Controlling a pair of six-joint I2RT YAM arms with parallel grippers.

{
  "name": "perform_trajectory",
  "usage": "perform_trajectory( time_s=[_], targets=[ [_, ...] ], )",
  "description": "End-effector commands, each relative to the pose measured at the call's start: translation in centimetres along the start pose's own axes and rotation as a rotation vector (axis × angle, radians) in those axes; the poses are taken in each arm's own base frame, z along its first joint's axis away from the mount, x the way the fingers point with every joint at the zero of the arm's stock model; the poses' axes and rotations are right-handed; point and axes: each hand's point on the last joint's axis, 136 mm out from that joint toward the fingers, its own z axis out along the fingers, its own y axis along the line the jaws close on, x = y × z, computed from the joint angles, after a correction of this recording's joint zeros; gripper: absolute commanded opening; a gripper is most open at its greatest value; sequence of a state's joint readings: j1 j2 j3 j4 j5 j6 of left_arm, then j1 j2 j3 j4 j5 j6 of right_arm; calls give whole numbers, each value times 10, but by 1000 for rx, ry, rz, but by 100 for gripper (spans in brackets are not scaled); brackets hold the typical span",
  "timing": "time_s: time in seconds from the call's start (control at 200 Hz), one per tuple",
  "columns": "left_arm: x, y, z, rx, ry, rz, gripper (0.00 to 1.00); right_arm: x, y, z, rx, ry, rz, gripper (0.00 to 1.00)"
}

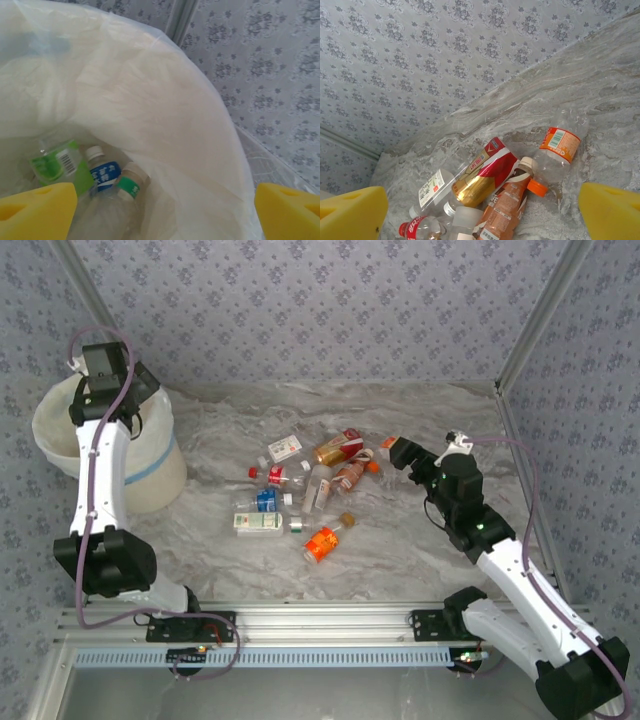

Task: Put the plastic bottles in the bin

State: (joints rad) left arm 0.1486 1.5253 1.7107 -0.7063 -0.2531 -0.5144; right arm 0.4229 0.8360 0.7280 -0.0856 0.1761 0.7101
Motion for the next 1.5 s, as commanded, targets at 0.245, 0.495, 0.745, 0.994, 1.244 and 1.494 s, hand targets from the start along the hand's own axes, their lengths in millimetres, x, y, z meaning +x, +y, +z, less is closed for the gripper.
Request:
perform_trajectory(
  time_s=[0.245,0.495,0.745,0.994,1.244,1.494],
  targets=[
    [15,-39,-53,228,17,9,99,6,27,9,-105,81,-43,100],
    [48,-84,-92,398,24,91,99,14,31,20,-120,119,-73,100],
    [94,-104,-104,460,97,83,100,37,43,32,-198,152,-245,100],
    [164,-108,-106,455,287,7,99,63,59,39,-227,196,-416,100],
    [256,-54,-104,203,493,-241,99,66,56,47,-206,186,-441,100],
    [316,-12,-105,28,627,-445,99,76,56,52,-212,211,-441,100]
  ],
)
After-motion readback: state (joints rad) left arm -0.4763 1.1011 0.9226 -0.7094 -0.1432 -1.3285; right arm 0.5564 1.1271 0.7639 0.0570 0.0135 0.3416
